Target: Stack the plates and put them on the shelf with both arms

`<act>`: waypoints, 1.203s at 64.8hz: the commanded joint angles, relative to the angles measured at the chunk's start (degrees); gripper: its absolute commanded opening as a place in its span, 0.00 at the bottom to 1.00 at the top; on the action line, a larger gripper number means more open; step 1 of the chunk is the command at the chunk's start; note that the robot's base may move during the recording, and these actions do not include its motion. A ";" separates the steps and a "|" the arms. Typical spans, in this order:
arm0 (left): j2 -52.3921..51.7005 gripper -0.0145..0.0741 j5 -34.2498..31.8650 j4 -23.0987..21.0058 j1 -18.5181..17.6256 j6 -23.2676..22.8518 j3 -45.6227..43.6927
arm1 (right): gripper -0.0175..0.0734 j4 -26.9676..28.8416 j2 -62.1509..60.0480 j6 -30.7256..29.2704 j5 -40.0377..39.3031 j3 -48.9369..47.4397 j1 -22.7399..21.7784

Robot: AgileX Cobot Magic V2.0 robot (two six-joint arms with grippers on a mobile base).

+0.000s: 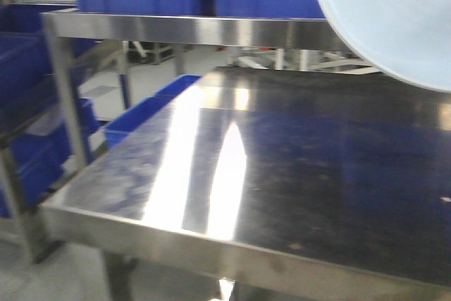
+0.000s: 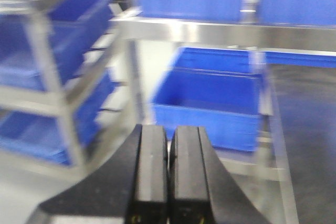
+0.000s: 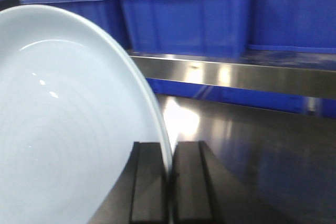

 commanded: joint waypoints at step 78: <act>0.31 0.26 -4.87 -0.51 0.05 -0.53 -1.57 | 0.25 -0.26 0.06 -0.05 -6.31 -1.92 -0.13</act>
